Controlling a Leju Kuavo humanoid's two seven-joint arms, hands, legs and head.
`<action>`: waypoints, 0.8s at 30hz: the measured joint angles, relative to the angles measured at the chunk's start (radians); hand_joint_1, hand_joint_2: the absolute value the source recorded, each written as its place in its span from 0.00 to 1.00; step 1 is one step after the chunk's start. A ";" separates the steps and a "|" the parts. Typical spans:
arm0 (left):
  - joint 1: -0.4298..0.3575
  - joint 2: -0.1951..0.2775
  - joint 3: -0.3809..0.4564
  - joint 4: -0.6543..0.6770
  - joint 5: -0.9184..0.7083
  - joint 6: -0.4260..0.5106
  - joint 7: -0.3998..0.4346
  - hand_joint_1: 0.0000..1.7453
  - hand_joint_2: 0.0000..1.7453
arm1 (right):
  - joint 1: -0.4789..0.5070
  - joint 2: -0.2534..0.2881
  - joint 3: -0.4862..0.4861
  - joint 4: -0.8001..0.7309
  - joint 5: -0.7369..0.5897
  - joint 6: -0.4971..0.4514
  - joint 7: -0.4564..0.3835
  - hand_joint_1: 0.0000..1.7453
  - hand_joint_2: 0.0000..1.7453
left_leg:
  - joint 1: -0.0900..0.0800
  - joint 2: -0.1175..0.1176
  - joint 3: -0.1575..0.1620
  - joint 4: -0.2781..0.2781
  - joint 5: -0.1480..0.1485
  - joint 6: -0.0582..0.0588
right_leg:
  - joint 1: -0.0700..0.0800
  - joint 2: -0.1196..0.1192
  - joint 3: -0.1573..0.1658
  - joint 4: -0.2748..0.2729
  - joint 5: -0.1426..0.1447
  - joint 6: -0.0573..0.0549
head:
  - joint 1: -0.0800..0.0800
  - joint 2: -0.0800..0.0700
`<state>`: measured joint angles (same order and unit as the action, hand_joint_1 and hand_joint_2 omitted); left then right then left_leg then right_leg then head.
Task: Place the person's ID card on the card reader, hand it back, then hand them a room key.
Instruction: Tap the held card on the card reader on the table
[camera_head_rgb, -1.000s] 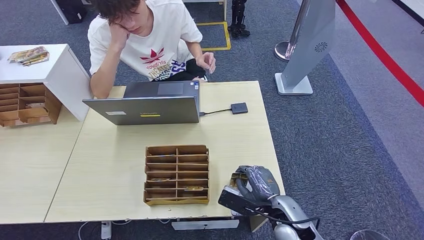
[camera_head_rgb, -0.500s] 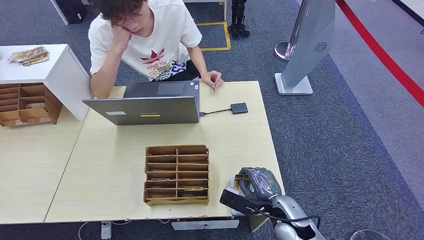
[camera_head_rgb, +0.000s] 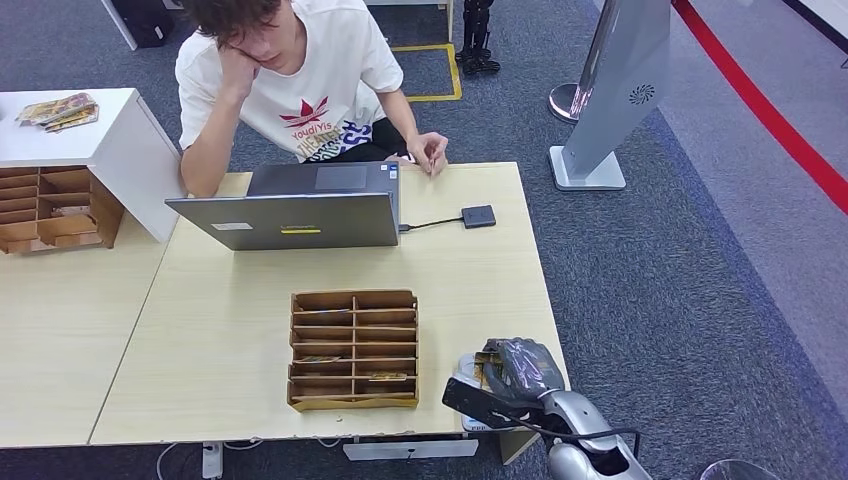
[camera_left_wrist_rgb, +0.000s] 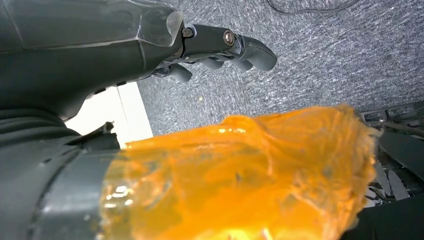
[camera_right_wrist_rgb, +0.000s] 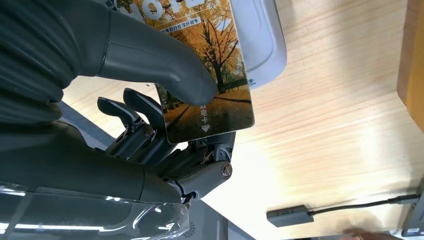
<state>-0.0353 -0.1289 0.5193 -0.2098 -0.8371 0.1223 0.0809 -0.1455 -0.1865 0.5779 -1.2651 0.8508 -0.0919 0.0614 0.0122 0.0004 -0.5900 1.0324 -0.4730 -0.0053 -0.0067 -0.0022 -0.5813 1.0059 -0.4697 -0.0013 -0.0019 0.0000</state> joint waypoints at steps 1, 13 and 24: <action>0.000 0.000 0.000 0.000 -0.001 0.000 0.000 0.00 0.00 | -0.002 0.000 0.000 0.004 0.001 0.000 0.000 1.00 1.00 | 0.000 0.000 0.000 0.000 0.000 0.000 | 0.000 0.000 0.000 0.000 0.000 0.000 | 0.000 0.000; -0.001 0.000 0.000 0.000 -0.007 0.000 0.002 0.00 0.00 | -0.017 0.002 0.005 0.038 0.020 0.000 0.001 1.00 1.00 | 0.000 0.000 0.001 0.000 0.000 0.000 | 0.000 0.000 0.001 0.000 0.000 0.000 | 0.000 0.000; -0.002 0.000 0.000 0.000 -0.008 -0.001 0.005 0.00 0.00 | -0.030 0.003 0.017 0.055 0.025 0.000 0.001 1.00 1.00 | 0.000 0.000 0.003 0.000 0.000 0.000 | 0.000 0.000 0.002 0.000 0.000 0.000 | 0.000 0.000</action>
<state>-0.0368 -0.1291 0.5196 -0.2098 -0.8453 0.1208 0.0857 -0.1754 -0.1835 0.5950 -1.2103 0.8755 -0.0917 0.0626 0.0123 0.0006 -0.5874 1.0324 -0.4729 -0.0053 -0.0067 -0.0021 -0.5789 1.0058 -0.4694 -0.0013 -0.0019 0.0000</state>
